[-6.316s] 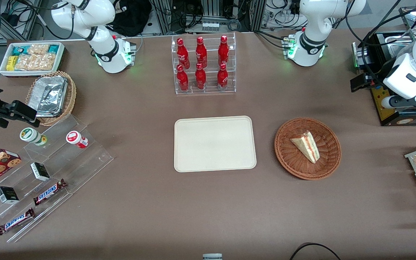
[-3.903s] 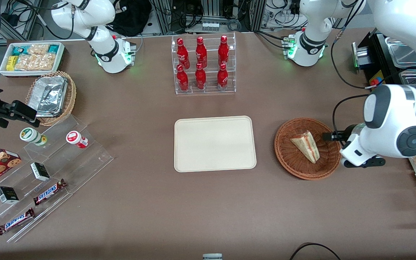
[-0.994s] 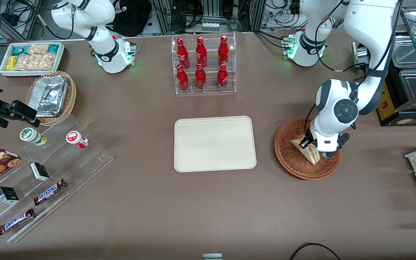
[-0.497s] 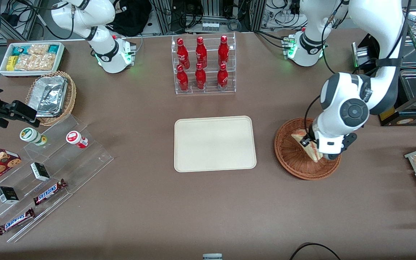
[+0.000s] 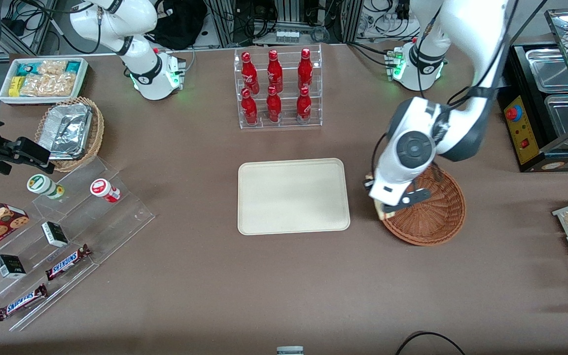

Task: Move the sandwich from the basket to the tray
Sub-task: 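Carry the held sandwich with the left gripper over the cream tray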

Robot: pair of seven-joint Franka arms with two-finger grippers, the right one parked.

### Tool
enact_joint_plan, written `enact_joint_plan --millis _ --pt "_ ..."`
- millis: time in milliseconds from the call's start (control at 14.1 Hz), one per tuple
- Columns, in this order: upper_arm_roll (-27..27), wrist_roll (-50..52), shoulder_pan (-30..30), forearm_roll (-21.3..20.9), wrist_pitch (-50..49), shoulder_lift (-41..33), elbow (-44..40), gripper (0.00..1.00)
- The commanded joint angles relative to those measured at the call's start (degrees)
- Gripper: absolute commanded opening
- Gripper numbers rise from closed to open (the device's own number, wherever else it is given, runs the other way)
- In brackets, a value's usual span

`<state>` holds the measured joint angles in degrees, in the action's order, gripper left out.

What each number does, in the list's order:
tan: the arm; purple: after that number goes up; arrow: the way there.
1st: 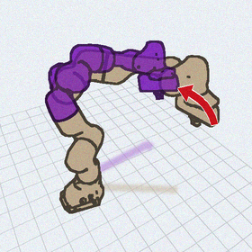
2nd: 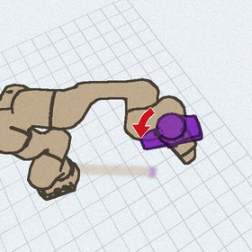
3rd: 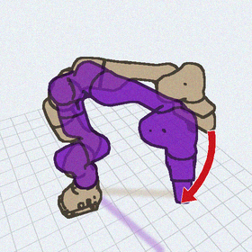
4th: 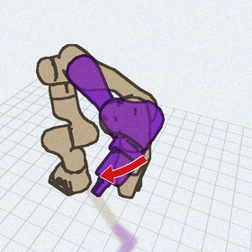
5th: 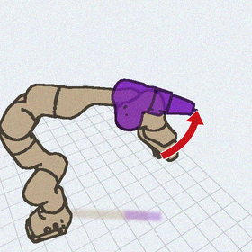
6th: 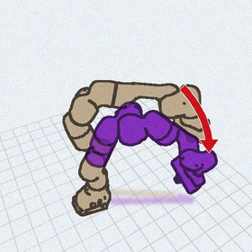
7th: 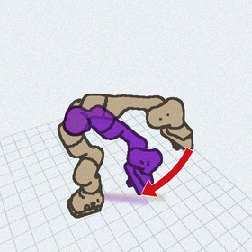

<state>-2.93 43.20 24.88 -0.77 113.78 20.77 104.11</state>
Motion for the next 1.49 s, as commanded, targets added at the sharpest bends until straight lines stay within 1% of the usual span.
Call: enact_joint_plan --millis 0,142,213,355,426,639,781,1065,1419 --pt "0.6 -1.4 4.6 0.2 -2.3 7.1 -8.7 0.13" --pt "0.1 -1.3 6.2 0.3 -2.1 9.4 -11.4 0.12" --pt "-1.2 -1.0 6.4 0.5 -2.0 10.7 -13.0 0.12" --pt "-3.3 0.3 6.4 3.4 -2.2 13.5 -16.5 0.12" --pt "-3.8 1.5 6.7 3.9 -2.1 14.4 -17.4 0.12" --pt "-4.4 6.1 10.2 3.5 -1.8 17.7 -21.0 0.11" --pt "-4.4 8.8 11.5 3.4 -1.8 19.9 -23.2 0.11" --pt "-4.4 11.6 13.8 3.3 -1.2 21.5 -24.2 0.11" --pt "-4.4 13.2 14.0 3.3 -0.4 24.0 -26.9 0.12"
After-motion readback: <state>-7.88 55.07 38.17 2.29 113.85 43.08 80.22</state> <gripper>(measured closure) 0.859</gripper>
